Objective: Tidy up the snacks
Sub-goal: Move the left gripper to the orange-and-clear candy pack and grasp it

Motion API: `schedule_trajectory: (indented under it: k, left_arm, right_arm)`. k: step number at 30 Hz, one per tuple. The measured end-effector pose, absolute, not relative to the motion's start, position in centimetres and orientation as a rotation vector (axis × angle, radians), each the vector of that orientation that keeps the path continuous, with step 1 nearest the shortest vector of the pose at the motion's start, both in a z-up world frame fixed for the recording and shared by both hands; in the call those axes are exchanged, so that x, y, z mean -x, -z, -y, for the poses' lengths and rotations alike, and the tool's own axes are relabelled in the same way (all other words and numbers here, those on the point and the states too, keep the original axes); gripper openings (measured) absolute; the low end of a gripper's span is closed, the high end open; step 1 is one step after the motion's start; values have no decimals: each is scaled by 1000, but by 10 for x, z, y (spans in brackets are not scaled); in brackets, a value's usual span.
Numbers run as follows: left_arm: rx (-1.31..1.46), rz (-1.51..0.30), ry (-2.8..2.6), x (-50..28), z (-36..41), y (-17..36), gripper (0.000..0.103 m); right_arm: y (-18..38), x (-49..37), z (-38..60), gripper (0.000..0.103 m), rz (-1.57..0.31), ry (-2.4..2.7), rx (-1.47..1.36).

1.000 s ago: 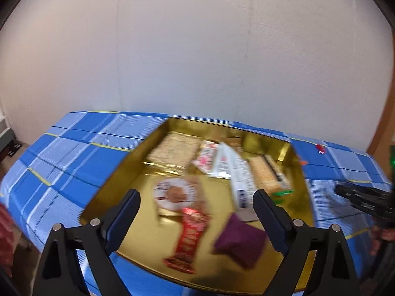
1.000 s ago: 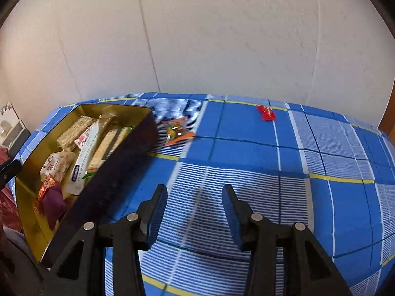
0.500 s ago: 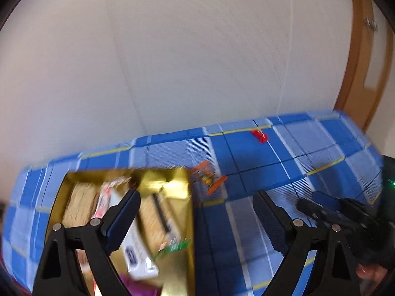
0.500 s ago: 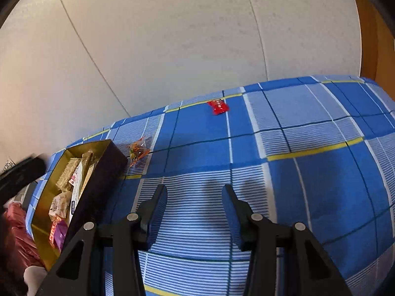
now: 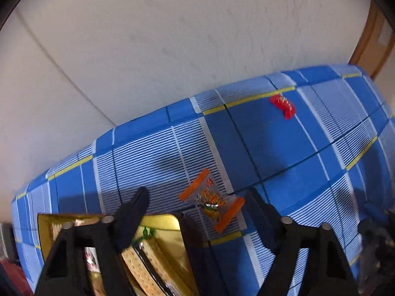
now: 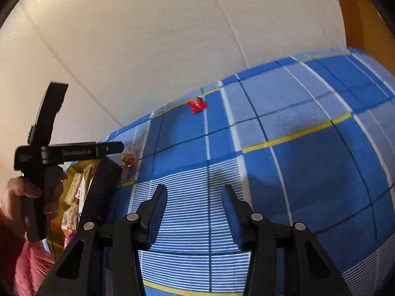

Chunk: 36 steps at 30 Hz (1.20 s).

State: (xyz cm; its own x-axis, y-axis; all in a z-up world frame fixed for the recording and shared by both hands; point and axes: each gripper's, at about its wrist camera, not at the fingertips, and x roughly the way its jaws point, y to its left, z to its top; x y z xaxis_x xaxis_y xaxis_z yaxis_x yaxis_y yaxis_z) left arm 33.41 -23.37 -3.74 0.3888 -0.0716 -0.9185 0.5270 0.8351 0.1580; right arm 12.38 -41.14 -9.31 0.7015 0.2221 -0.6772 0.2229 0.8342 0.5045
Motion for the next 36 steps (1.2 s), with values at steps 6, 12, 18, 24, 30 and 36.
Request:
schedule_trajectory:
  k: [6,12,18,24,30,36]
  left_arm:
    - [-550,-1148,445,-334,243,54,73]
    - [-682,-1136,450,-327,255,63,73]
    - [-819,-1148,452,-323,265,71,44]
    - [-816,-1152,470,-314,270,70,40]
    - [-726,-1163,497,-293,279,65,40]
    - [-569,-1148,435,-255,276,62,40]
  right_arm:
    - [104,-124,428,47,-835,32,-677]
    - [107,-124,429,47,-850,40,-694]
    - [109,-125,427,47,-857,38,-699]
    - [114,-125,431,47,-867,40,-734]
    - [120,-124,440,47,-869,47,-803]
    - [117,-121,445,47,-856,73,-799]
